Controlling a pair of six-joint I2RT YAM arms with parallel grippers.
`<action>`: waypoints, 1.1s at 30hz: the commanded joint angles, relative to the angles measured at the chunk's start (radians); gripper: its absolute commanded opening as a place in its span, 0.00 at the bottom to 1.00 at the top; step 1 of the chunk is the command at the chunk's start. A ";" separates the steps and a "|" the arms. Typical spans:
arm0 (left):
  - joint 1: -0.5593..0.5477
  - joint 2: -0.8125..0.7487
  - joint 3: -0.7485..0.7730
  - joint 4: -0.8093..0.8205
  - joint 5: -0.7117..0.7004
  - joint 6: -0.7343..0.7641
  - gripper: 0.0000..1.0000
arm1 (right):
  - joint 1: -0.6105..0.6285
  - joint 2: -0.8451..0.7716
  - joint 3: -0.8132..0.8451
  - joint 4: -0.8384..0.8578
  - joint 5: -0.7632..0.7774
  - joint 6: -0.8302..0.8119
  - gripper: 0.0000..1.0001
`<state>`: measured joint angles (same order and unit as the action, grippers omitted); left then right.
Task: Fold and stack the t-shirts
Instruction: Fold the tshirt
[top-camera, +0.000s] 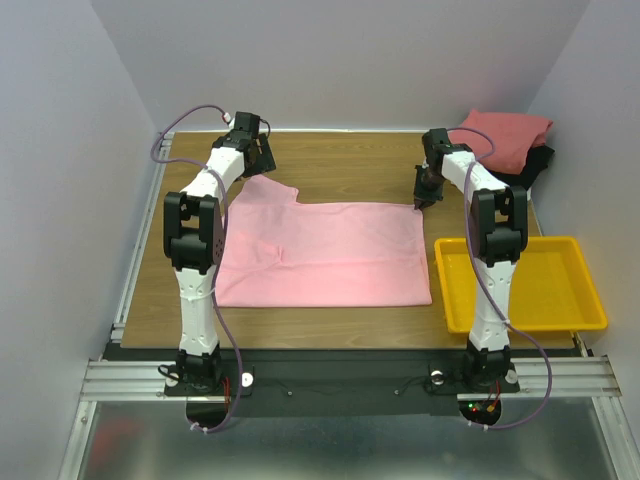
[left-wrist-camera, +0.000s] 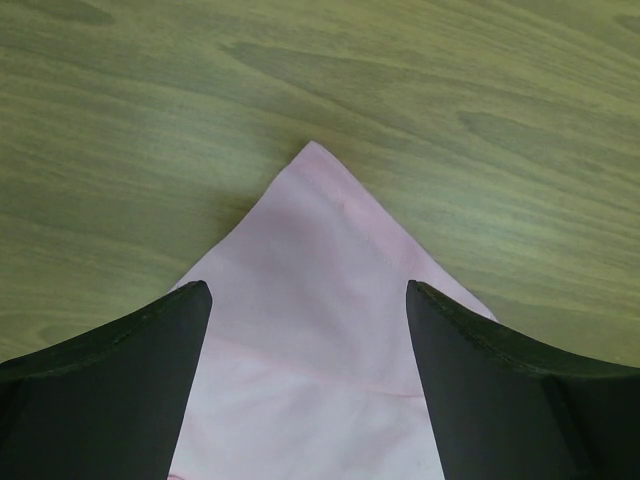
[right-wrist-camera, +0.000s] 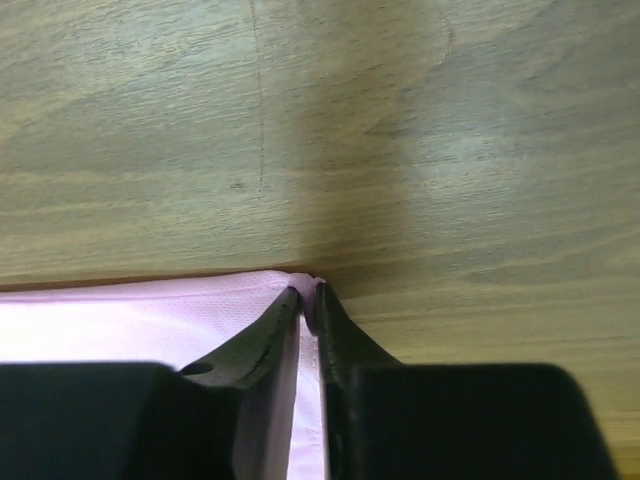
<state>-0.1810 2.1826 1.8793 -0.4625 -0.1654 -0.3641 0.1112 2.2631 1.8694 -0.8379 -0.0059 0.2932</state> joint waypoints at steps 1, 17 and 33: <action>0.008 0.041 0.099 -0.015 -0.043 0.025 0.91 | -0.005 -0.022 -0.018 -0.001 -0.020 0.006 0.10; 0.009 0.201 0.254 0.036 -0.131 0.013 0.82 | -0.005 -0.031 -0.041 0.002 -0.057 0.003 0.04; 0.011 0.301 0.310 0.021 -0.152 0.019 0.68 | -0.005 -0.031 -0.038 0.000 -0.094 -0.003 0.03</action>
<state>-0.1795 2.4840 2.1475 -0.4343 -0.2947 -0.3523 0.1093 2.2532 1.8496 -0.8307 -0.0860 0.2939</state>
